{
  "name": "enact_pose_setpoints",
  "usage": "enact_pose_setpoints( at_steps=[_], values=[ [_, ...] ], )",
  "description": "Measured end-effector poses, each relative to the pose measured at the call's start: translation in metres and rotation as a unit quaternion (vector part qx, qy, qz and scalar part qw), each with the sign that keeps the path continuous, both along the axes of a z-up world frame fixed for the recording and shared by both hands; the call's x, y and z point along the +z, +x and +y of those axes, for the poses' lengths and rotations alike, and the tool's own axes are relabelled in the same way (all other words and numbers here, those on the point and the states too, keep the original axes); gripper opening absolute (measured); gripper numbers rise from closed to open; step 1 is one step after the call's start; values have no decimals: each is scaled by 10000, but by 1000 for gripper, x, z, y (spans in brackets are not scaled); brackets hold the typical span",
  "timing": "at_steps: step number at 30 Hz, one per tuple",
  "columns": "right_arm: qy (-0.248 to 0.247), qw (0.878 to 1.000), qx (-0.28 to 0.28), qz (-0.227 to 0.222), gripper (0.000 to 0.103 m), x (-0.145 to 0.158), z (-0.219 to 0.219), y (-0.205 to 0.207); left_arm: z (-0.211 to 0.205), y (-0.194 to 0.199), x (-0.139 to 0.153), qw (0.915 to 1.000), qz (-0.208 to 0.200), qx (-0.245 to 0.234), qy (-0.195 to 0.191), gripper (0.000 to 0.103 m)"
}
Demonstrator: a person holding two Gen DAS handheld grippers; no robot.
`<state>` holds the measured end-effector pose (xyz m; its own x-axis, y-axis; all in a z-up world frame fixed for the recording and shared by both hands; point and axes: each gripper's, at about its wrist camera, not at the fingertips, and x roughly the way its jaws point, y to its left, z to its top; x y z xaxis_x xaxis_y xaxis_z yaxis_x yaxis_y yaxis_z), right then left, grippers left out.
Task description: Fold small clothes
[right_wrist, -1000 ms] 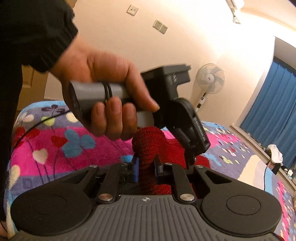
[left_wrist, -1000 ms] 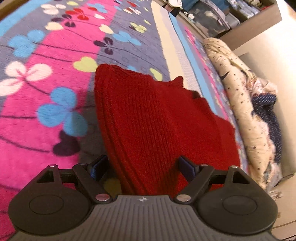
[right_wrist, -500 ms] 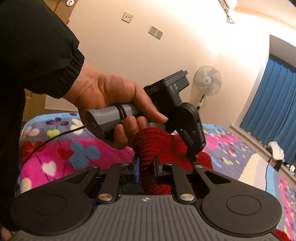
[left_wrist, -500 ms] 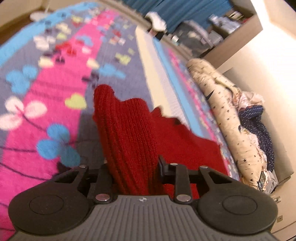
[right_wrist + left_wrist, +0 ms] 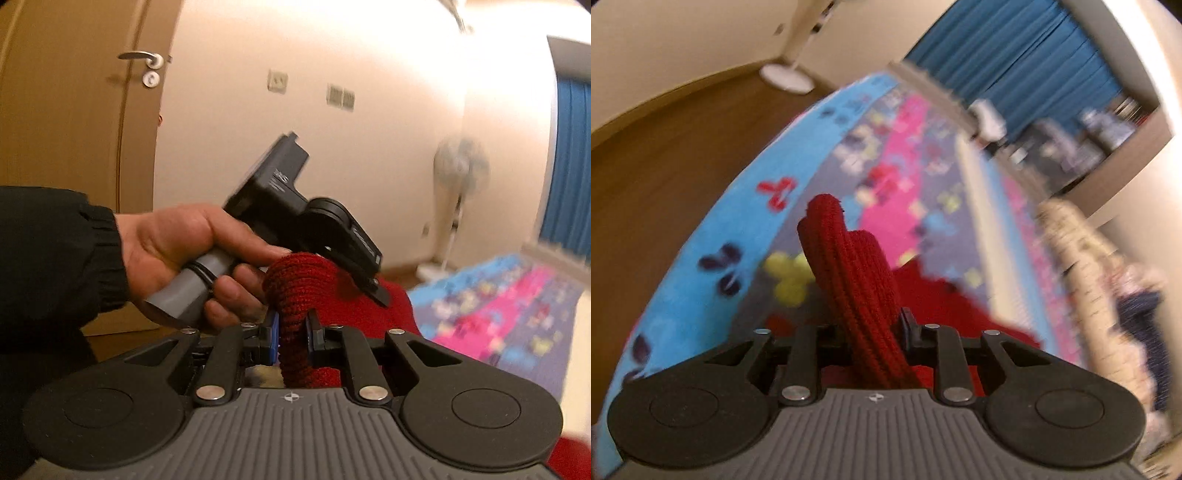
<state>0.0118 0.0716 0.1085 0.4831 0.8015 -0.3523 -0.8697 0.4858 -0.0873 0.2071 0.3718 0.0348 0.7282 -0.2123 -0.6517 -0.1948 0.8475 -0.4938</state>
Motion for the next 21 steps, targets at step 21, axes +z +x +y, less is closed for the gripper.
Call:
enact_pose_setpoints(
  at_steps=[21],
  values=[
    [1450, 8217, -3925, 3870, 9, -90, -326, 80, -199, -36, 12, 9631, -593, -1236, 2315, 62]
  ],
)
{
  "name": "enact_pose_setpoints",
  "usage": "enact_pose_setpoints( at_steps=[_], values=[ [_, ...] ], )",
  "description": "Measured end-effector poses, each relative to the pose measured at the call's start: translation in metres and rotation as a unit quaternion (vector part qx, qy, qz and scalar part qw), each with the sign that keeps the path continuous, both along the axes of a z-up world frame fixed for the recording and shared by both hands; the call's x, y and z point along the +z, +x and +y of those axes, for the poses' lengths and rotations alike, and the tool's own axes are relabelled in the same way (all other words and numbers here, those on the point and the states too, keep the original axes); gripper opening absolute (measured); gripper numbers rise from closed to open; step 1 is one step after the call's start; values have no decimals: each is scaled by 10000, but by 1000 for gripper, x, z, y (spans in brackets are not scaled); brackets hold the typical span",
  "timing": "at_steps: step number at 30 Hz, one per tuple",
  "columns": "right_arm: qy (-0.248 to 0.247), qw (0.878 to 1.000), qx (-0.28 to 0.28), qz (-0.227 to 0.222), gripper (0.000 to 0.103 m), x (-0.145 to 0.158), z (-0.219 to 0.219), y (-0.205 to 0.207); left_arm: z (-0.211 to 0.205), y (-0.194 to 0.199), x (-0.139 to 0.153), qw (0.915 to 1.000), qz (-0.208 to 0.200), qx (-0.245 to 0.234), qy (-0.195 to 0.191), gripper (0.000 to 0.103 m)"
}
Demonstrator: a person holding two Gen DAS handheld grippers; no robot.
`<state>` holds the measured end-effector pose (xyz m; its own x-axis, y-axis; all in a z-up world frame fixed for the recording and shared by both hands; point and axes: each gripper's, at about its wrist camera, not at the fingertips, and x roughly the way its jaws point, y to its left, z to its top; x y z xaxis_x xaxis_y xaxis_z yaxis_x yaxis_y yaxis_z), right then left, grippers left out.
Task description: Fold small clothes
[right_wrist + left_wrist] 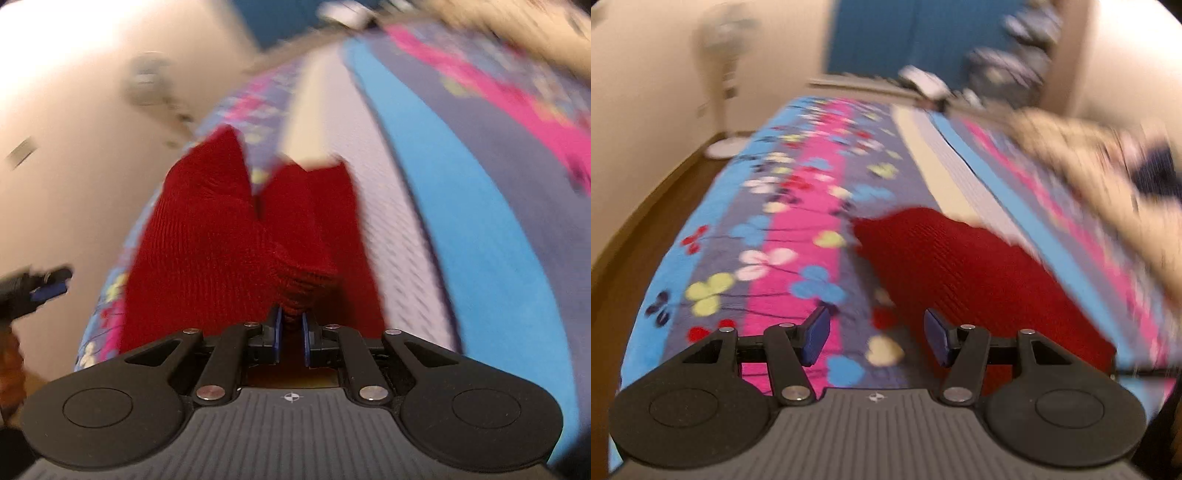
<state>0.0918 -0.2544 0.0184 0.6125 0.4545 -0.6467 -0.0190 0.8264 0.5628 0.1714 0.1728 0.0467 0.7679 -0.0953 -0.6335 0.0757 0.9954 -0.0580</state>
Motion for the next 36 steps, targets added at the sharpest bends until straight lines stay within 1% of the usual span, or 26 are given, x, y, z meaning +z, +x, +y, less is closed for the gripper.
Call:
enact_pose_setpoints(
  at_steps=[1, 3, 4, 5, 6, 7, 8, 11, 13, 16, 19, 21, 23, 25, 27, 28, 30, 31, 32, 33, 34, 35, 36],
  values=[
    [225, 9997, -39, 71, 9, -3, -5, 3, -10, 1, -6, 9997, 84, -173, 144, 62],
    [522, 9986, 11, -83, 10, 0, -6, 5, -14, 7, -23, 9988, 278, -350, 191, 62],
    [637, 9978, 56, -171, 12, 1, -6, 7, -14, 10, -30, 9983, 390, -371, 202, 62],
    [741, 9970, 113, -200, 23, 2, -4, 9, -14, 14, -35, 9980, 481, -335, 222, 62],
    [820, 9963, 151, -190, 32, 2, -3, 12, -12, 18, -40, 9978, 557, -271, 230, 62],
    [871, 9959, 171, -145, 48, 1, -2, 16, -11, 18, -42, 9977, 618, -205, 200, 62],
    [884, 9959, 162, -78, 54, -2, 0, 19, -8, 19, -43, 9976, 669, -132, 136, 62],
    [966, 9951, 200, 73, 55, -8, 11, 33, -1, 22, -43, 9969, 783, 84, 22, 62],
    [981, 9948, 273, 89, 57, -4, 15, 37, 1, 23, -40, 9964, 832, 166, 83, 62],
    [869, 9955, 358, 88, 59, -7, 24, 44, 2, 24, -37, 9956, 895, 231, 143, 62],
    [828, 9960, 313, 92, 59, -8, 26, 45, 4, 26, -37, 9950, 943, 283, 155, 62],
    [732, 9968, 327, -44, 53, -5, 29, 44, 5, 26, -37, 9949, 945, 312, 140, 62],
    [563, 9970, 424, -330, 29, 3, 32, 41, 7, 27, -36, 9950, 935, 324, 124, 62],
    [405, 9950, 532, -744, 21, 15, 35, 34, 7, 27, -36, 9951, 925, 337, 102, 62],
    [243, 9894, 591, -1302, 18, 32, 37, 23, 8, 28, -35, 9952, 905, 355, 51, 62],
    [202, 9842, 598, -1654, 17, 42, 37, 16, 8, 28, -34, 9954, 889, 363, 3, 62],
    [133, 9657, 721, -2492, 16, 66, 39, -6, 9, 27, -32, 9957, 839, 367, -109, 62],
    [78, 9576, 789, -2770, 16, 74, 40, -15, 10, 27, -30, 9960, 796, 352, -192, 62],
    [68, 9547, 766, -2875, 16, 78, 38, -22, 11, 27, -28, 9962, 758, 331, -269, 62],
    [-19, 9592, 632, -2755, 16, 77, 35, -23, 11, 27, -26, 9963, 714, 305, -357, 62],
    [-227, 9684, 440, -2444, 16, 71, 32, -20, 12, 27, -24, 9964, 668, 277, -447, 62],
    [-470, 9804, 228, -1898, 16, 59, 28, -12, 11, 27, -23, 9963, 629, 241, -527, 62],
    [-568, 9910, 77, -1206, 16, 42, 22, -1, 10, 27, -21, 9963, 596, 194, -593, 62]
  ],
)
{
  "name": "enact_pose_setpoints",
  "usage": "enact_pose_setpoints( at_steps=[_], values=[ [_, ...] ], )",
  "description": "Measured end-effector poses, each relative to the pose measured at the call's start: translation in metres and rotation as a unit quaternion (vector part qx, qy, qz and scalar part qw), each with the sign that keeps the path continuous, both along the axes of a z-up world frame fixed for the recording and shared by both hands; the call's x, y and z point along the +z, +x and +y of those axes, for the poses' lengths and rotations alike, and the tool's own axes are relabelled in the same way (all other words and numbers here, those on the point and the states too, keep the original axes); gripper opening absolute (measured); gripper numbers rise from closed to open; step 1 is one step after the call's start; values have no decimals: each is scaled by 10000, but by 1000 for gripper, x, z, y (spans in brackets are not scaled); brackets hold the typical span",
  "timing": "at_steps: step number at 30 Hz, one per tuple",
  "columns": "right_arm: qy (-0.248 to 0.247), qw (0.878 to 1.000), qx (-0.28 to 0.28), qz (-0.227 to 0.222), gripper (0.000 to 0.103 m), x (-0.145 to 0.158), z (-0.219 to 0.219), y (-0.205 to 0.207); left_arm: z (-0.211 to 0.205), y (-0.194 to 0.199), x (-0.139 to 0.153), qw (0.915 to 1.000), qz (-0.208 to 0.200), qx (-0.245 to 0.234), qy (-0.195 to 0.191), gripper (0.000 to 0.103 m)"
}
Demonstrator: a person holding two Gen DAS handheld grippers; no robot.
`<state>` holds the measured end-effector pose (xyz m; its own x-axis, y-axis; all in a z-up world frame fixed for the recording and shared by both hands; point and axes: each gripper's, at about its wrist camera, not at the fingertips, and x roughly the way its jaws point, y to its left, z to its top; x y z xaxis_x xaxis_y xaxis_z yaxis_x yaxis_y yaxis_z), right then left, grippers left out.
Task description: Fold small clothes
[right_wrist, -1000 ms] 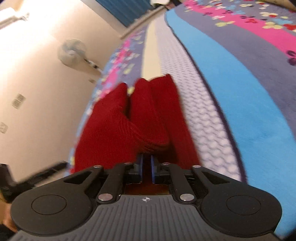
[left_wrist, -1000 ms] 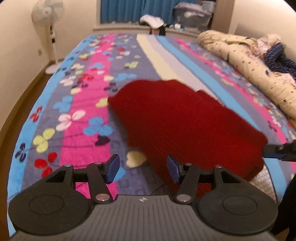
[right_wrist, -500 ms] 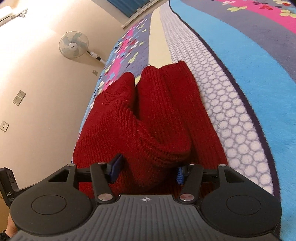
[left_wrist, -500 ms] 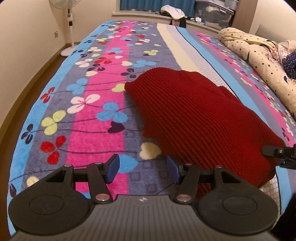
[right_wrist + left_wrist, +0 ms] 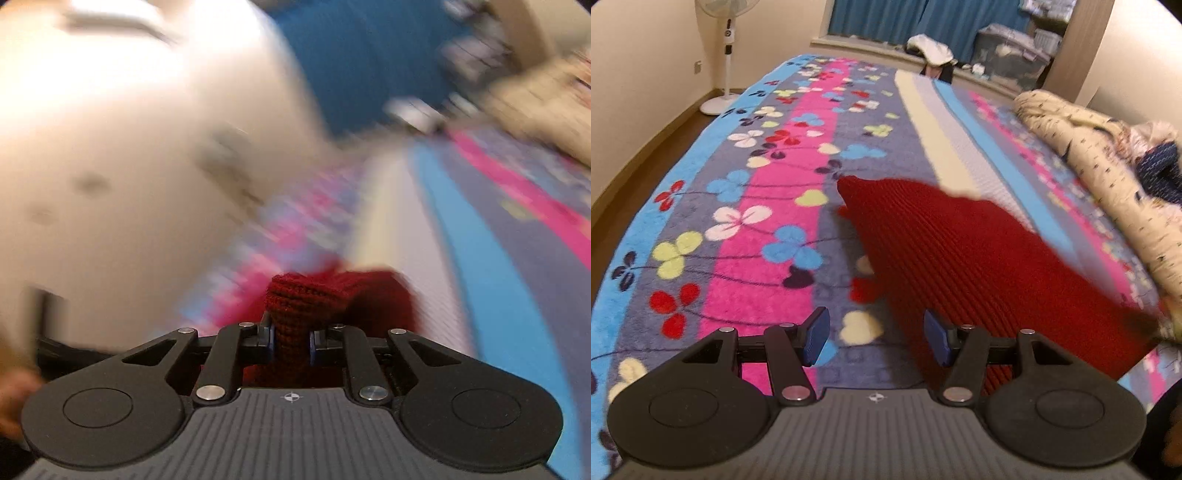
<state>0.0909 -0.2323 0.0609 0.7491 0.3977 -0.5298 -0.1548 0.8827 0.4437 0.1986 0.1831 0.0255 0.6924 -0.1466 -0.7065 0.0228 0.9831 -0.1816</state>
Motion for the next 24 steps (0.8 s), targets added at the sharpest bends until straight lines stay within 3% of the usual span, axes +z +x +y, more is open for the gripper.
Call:
enact_pose_setpoints(
  at_steps=[2, 3, 7, 10, 14, 16, 19, 21, 22, 24],
  values=[
    [228, 9925, -237, 1177, 16, -34, -14, 15, -5, 0, 3, 9999, -77, -112, -70, 62],
    [473, 9881, -303, 1429, 17, -42, -20, 17, -8, 0, 4, 9997, -119, -184, -88, 62],
    [321, 9940, -149, 1039, 17, -25, -15, 12, -24, -1, 9, 9976, -350, -564, -179, 62],
    [176, 9942, -110, 1052, 17, -24, -14, 7, -34, 1, 6, 9954, -343, -855, -276, 62],
    [82, 9916, -134, 1280, 17, -32, -12, 13, -54, 21, -38, 9878, 880, -1257, 250, 61],
    [97, 9896, -108, 1434, 17, -38, -10, 15, -57, 25, -41, 9869, 968, -1268, 243, 61],
    [151, 9857, -148, 1669, 25, -42, -13, 16, -56, 26, -39, 9874, 951, -1243, 225, 62],
    [170, 9841, -262, 1750, 38, -33, -21, 15, -53, 27, -38, 9875, 953, -1240, 200, 63],
    [90, 9856, -324, 1657, 46, -26, -25, 12, -53, 27, -38, 9874, 943, -1251, 203, 63],
    [-209, 9908, -379, 1282, 47, -8, -27, 9, -52, 29, -38, 9872, 954, -1262, 214, 64]
  ],
)
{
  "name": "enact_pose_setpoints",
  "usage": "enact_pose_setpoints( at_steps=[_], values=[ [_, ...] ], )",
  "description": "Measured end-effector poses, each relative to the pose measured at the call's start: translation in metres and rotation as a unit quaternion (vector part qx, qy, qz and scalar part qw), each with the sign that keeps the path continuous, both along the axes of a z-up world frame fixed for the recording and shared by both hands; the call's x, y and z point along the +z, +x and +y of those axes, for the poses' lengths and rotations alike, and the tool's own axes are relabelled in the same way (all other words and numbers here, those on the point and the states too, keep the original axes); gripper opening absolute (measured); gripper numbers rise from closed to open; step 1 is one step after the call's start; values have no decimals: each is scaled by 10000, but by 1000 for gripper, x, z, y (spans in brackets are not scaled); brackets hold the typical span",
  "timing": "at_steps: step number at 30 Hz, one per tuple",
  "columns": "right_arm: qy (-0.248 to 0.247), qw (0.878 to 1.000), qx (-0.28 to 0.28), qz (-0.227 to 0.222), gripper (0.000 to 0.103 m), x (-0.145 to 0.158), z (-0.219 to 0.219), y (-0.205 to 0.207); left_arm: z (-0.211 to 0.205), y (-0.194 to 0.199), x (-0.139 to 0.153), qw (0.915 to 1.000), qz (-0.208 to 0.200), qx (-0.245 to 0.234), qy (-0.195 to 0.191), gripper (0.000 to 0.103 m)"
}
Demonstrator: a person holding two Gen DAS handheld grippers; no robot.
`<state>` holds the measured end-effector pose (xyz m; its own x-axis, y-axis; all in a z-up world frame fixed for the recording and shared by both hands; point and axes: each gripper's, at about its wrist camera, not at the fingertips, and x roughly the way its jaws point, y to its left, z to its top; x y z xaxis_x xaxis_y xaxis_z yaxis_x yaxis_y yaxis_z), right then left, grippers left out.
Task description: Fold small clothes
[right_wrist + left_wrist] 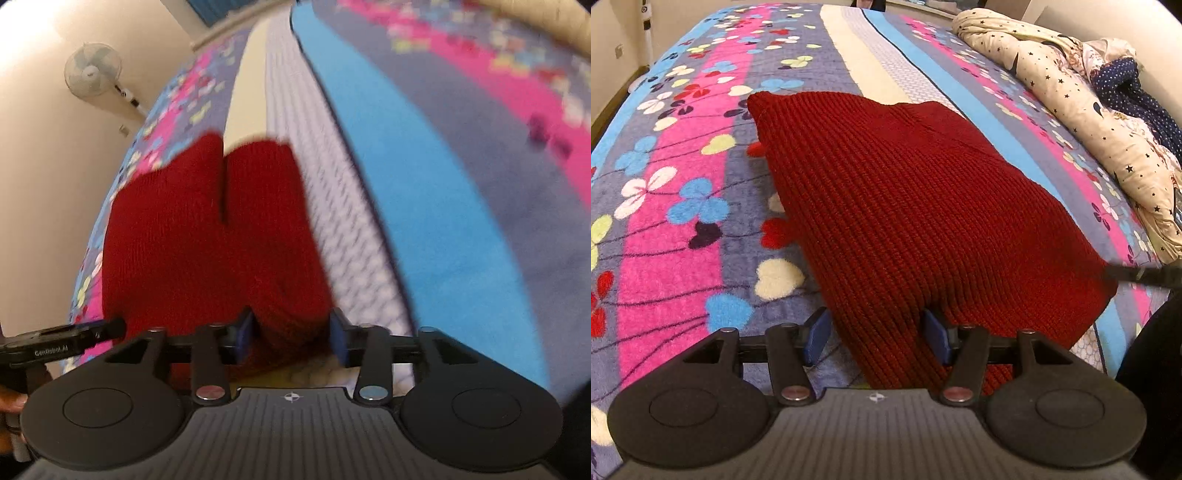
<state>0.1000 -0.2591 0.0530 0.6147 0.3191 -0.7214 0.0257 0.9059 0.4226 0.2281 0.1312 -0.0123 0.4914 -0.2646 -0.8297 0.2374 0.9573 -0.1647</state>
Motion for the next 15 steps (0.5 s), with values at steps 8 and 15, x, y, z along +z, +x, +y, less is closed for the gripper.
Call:
enact_pose_setpoints(
  at_steps=[8, 15],
  values=[
    [618, 9931, 497, -867, 59, 35, 16, 73, 3, 0, -2, 10000, 37, 46, 27, 71],
    [686, 9944, 802, 47, 63, -6, 60, 170, 5, -2, -1, 10000, 5, 44, 25, 71]
  ],
)
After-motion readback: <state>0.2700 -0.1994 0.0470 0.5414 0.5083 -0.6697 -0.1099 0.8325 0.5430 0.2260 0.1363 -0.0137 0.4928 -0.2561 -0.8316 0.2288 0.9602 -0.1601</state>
